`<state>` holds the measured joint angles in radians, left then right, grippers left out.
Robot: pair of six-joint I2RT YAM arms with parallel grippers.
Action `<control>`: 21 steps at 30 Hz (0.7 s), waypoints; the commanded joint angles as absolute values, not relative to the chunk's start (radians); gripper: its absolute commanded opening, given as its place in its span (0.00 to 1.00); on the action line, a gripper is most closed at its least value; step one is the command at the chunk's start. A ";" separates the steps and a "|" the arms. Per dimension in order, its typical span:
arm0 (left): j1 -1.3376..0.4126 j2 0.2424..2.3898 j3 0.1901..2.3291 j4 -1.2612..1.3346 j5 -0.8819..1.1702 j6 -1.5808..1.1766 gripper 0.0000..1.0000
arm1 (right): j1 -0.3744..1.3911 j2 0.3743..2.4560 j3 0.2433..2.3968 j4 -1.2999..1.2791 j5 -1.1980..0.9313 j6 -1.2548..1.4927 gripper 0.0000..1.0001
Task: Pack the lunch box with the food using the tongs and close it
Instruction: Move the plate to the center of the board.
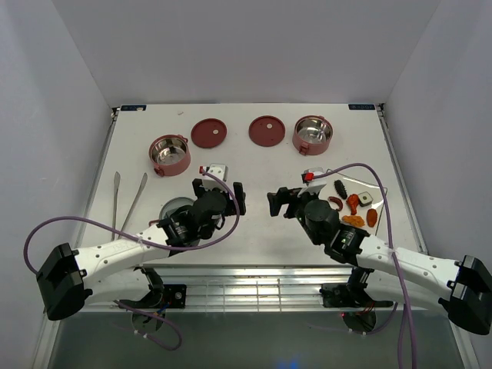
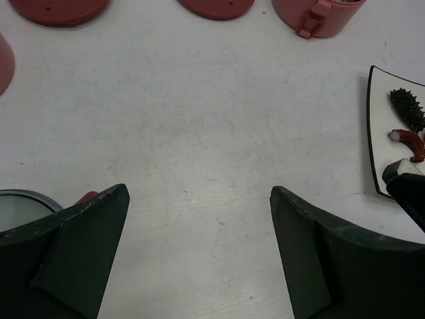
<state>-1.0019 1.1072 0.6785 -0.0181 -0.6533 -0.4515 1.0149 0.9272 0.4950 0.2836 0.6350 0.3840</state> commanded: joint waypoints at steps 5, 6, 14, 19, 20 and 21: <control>-0.996 1.091 0.756 -0.086 -0.663 -0.468 0.98 | 1.015 0.897 0.523 0.292 0.673 0.380 0.90; -0.996 1.094 0.764 -0.086 -0.641 -0.469 0.98 | 1.017 0.900 0.531 0.275 0.687 0.379 0.90; -0.996 1.065 0.703 -0.009 -0.568 -0.471 0.98 | 0.974 1.040 0.653 -0.060 0.913 0.439 0.96; -0.996 1.031 0.632 0.067 -0.511 -0.480 0.98 | 0.885 1.156 0.724 -0.187 0.979 0.488 0.69; -0.996 1.014 0.612 0.071 -0.508 -0.482 0.98 | 0.867 1.204 0.735 -0.227 0.973 0.511 0.66; -0.996 1.005 0.601 0.072 -0.505 -0.483 0.98 | 0.852 1.225 0.745 -0.244 0.965 0.518 0.65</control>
<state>-1.0019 1.0538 0.6338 0.0292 -0.5442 -0.4713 0.8963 1.1652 0.6910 -0.1165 0.8913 0.4511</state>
